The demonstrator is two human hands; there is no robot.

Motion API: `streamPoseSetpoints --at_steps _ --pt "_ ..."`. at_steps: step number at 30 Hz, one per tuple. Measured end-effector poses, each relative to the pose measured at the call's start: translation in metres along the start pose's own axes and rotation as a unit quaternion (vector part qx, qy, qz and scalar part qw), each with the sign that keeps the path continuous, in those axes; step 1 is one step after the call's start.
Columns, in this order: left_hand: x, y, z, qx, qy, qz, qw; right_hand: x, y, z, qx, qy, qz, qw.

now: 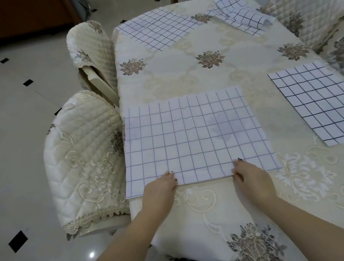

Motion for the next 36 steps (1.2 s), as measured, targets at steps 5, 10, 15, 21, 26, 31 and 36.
streamPoseSetpoints --at_steps 5,10,15,21,26,31,36 --pt "-0.002 0.005 -0.007 -0.012 0.12 -0.027 0.992 0.008 0.003 0.004 -0.024 -0.023 -0.023 0.999" --pt "-0.024 -0.022 -0.031 0.023 0.191 -0.145 0.971 -0.001 -0.031 -0.009 0.047 -0.14 0.029 0.989" --pt "-0.074 -0.06 -0.051 0.047 0.31 -0.31 0.898 0.001 -0.095 -0.036 0.091 -0.24 0.123 0.959" --pt "-0.117 -0.095 -0.052 0.012 0.35 -0.414 0.84 0.022 -0.157 -0.059 0.077 -0.269 0.221 0.934" --pt "-0.122 -0.108 -0.045 -0.033 0.315 -0.443 0.839 0.034 -0.185 -0.057 0.007 -0.119 0.257 0.959" --pt "-0.122 -0.112 -0.037 -0.06 0.22 -0.447 0.865 0.036 -0.187 -0.045 0.018 -0.049 0.266 0.962" --pt "-0.124 -0.111 -0.036 -0.057 0.193 -0.449 0.87 0.037 -0.187 -0.039 0.035 -0.084 0.296 0.951"
Point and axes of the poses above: each hand's wrist, its own y-axis away from the middle knuckle, its own z-axis out of the palm, x = y × z, the point moved 2 cm from there along -y, towards the middle knuckle, and after that the axes turned 7 degrees about -y, right-handed, at the moved point
